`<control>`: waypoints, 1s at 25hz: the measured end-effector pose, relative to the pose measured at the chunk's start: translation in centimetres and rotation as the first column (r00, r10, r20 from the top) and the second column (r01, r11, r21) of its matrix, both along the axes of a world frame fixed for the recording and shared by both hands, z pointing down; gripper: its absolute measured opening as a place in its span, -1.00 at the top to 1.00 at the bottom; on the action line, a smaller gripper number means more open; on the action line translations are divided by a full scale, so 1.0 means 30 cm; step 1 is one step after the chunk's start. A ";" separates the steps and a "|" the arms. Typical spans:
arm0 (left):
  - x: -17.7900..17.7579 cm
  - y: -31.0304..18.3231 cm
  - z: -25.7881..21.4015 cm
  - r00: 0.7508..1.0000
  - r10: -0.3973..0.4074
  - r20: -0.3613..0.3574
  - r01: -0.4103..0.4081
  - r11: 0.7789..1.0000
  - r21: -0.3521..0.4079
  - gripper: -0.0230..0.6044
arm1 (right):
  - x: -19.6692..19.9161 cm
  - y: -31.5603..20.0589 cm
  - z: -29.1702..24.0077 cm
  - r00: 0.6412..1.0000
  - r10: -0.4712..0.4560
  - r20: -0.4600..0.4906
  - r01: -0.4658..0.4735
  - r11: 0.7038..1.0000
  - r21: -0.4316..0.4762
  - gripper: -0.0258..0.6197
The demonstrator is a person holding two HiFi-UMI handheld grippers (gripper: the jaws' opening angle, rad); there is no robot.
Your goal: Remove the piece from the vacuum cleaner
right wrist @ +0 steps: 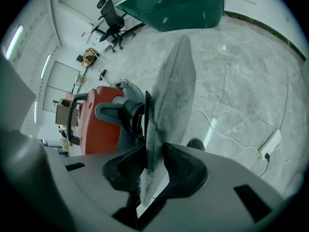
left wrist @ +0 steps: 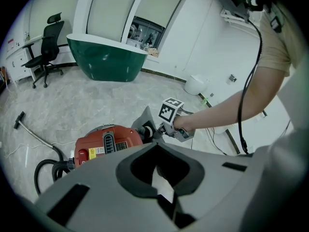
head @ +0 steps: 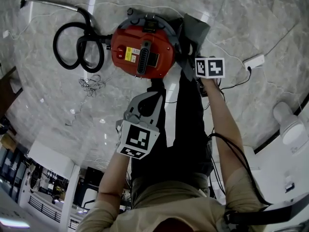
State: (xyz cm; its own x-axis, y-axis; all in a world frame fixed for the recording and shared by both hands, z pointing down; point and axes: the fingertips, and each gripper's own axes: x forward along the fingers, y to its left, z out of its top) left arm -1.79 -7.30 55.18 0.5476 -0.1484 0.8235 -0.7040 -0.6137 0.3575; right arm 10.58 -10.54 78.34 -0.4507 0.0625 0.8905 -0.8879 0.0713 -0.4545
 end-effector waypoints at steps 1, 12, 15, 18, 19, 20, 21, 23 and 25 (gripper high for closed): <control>0.004 0.000 -0.001 1.000 0.001 -0.004 -0.001 1.000 0.000 0.95 | 0.002 -0.001 0.000 1.000 -0.013 -0.001 0.013 1.000 0.007 0.57; -0.013 0.012 0.004 1.000 -0.006 0.001 0.006 1.000 0.000 0.95 | -0.004 0.026 0.021 0.985 -0.171 -0.036 0.174 0.979 0.106 0.82; -0.011 0.019 0.007 1.000 -0.003 0.000 0.003 1.000 -0.001 0.95 | -0.005 0.031 0.029 0.970 -0.234 -0.069 0.242 0.960 0.142 0.82; -0.013 0.020 0.009 1.000 -0.004 -0.001 0.004 1.000 -0.002 0.95 | -0.006 0.036 0.046 0.963 -0.255 -0.083 0.265 0.953 0.149 0.82; -0.015 0.019 0.010 1.000 -0.005 0.001 0.005 1.000 -0.001 0.95 | -0.004 0.038 0.051 0.965 -0.250 -0.085 0.260 0.955 0.145 0.82; -0.018 0.019 0.012 1.000 -0.005 0.002 0.005 1.000 -0.002 0.95 | 0.000 0.040 0.055 0.964 -0.249 -0.089 0.260 0.955 0.146 0.82; -0.020 0.020 0.013 1.000 -0.006 0.003 0.006 1.000 -0.004 0.95 | 0.004 0.042 0.060 0.963 -0.251 -0.096 0.263 0.953 0.149 0.82; -0.026 0.021 0.016 1.000 -0.007 0.004 0.008 1.000 -0.007 0.95 | 0.013 0.046 0.068 0.964 -0.244 -0.102 0.257 0.954 0.153 0.82; -0.034 0.021 0.020 1.000 -0.009 0.006 0.009 1.000 -0.008 0.95 | 0.018 0.043 0.071 0.970 -0.222 -0.101 0.235 0.960 0.154 0.82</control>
